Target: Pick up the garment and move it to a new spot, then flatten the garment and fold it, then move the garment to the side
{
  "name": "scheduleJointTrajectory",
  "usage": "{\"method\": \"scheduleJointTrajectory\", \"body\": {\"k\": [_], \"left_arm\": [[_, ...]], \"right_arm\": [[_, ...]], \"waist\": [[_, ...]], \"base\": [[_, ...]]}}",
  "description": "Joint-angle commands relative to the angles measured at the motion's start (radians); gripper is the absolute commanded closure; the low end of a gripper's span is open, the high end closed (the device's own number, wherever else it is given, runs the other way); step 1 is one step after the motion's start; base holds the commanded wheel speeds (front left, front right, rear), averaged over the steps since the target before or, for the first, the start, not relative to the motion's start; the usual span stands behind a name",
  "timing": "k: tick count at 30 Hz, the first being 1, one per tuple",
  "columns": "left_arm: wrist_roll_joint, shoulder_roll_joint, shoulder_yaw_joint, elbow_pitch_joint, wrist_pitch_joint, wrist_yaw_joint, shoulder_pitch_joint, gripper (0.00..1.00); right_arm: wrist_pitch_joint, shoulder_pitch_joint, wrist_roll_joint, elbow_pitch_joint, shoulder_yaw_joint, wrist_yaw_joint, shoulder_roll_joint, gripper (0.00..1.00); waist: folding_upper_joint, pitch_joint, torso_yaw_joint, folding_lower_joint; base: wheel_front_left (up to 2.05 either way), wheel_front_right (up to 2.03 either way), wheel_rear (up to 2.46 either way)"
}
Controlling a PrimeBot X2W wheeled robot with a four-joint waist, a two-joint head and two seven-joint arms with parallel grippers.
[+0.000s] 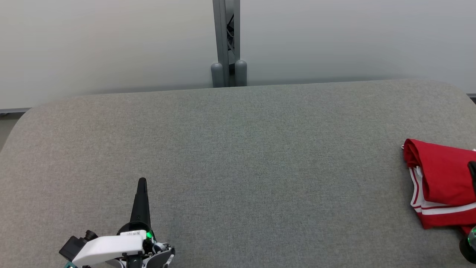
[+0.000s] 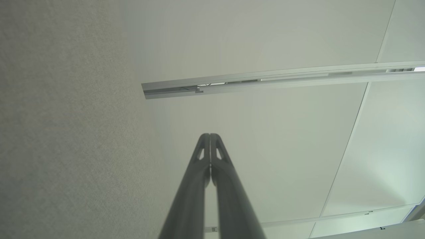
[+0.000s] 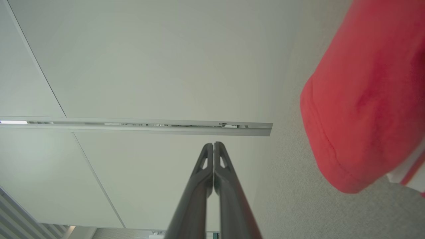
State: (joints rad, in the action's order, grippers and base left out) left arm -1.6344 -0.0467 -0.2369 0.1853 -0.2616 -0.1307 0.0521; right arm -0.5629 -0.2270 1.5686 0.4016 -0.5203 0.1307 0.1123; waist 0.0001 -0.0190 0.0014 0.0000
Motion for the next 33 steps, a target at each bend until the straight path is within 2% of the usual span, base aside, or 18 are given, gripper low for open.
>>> {"method": "scheduleJointTrajectory", "body": {"k": [1, 33], "left_arm": [[-0.004, -0.003, 0.005, 0.000, -0.002, -0.005, 0.017, 1.00], [-0.004, -0.003, 0.005, 0.000, -0.002, -0.005, 0.016, 1.00]], "right_arm": [[-0.004, -0.009, 0.005, 0.001, -0.003, 0.000, 0.007, 1.00], [-0.004, -0.009, 0.004, 0.001, -0.004, 0.000, 0.007, 1.00]], "waist": [[-0.0001, 0.000, 0.000, 0.0000], [-0.0001, 0.000, 0.000, 0.0000]], "base": [[0.00, 0.00, 0.00], [0.00, 0.00, 0.00]]}}
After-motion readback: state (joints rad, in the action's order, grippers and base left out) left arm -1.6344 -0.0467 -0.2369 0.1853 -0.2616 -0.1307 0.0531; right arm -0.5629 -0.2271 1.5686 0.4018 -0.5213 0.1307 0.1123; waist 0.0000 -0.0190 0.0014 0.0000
